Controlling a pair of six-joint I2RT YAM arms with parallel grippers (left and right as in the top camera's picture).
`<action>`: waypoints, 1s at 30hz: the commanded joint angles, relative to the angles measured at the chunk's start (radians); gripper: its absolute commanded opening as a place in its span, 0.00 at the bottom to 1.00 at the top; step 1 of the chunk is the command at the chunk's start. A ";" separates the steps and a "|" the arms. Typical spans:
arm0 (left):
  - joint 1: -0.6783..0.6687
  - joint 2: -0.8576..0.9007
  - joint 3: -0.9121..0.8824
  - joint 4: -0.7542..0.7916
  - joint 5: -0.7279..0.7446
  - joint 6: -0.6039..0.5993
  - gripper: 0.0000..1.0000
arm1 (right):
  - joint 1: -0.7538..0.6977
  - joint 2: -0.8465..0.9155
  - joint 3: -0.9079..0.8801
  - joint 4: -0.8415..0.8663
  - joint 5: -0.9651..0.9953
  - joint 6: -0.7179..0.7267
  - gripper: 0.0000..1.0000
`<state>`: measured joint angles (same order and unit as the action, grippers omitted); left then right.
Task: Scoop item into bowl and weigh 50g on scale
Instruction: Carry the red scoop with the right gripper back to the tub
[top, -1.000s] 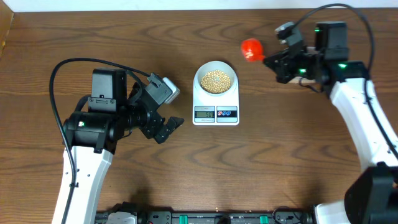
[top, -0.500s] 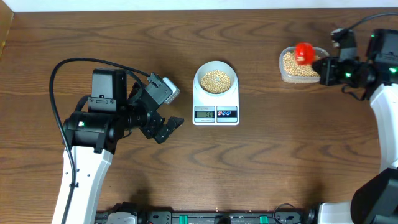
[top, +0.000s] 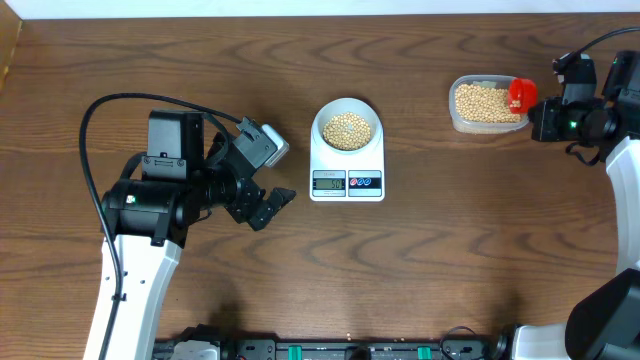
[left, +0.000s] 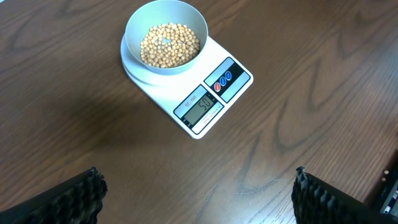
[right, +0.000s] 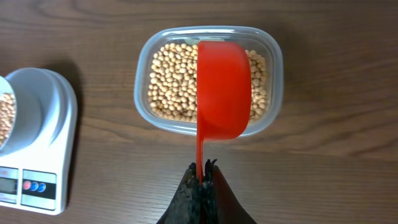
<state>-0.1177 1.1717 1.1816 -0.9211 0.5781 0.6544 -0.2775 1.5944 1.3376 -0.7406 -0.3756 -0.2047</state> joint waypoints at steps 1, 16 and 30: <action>0.005 0.001 0.031 -0.006 0.016 -0.004 0.98 | 0.006 -0.010 -0.005 0.000 0.078 -0.040 0.01; 0.005 0.001 0.031 -0.006 0.016 -0.004 0.98 | 0.194 0.009 -0.005 0.048 0.466 -0.082 0.01; 0.005 0.001 0.031 -0.006 0.016 -0.004 0.98 | 0.233 -0.001 -0.002 0.109 0.561 -0.078 0.01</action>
<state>-0.1177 1.1717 1.1816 -0.9211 0.5781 0.6544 -0.0483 1.5967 1.3376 -0.6342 0.1635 -0.2810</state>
